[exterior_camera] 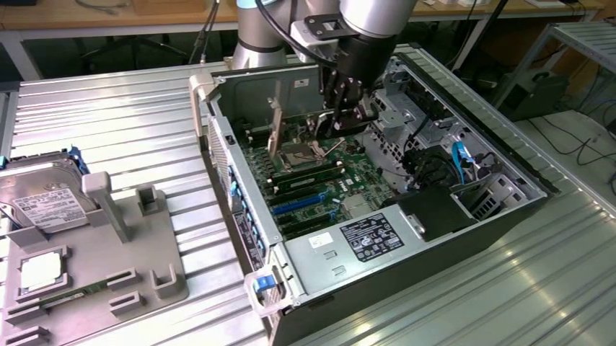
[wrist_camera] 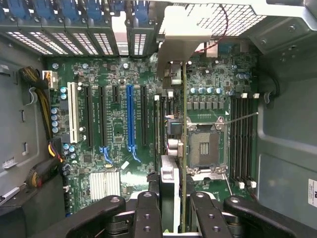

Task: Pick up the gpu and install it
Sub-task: 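Insert the gpu into the slot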

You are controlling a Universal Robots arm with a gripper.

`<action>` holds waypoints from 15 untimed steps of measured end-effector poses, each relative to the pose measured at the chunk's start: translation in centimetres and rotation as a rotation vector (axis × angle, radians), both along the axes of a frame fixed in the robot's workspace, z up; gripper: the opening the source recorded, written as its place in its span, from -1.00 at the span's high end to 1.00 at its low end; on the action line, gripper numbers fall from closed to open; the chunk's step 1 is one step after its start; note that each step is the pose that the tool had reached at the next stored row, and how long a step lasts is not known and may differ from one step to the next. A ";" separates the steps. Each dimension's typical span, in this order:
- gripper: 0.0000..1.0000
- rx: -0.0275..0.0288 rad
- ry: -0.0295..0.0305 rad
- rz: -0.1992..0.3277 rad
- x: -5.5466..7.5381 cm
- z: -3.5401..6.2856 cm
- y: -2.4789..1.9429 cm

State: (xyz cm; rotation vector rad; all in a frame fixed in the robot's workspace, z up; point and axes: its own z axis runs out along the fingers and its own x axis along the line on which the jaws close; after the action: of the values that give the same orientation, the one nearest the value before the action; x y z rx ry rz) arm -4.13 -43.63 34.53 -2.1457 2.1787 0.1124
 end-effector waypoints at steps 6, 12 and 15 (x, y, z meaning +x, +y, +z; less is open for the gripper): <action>0.44 0.0002 -0.0001 -0.001 -0.4 -0.25 -0.17; 0.44 0.0003 -0.0001 -0.001 -0.4 -0.47 -0.50; 0.44 0.0003 -0.0001 -0.001 -0.4 -0.62 -0.70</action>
State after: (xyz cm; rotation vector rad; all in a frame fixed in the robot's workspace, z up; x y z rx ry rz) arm -4.55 -44.33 33.91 -2.1440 2.1800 0.1124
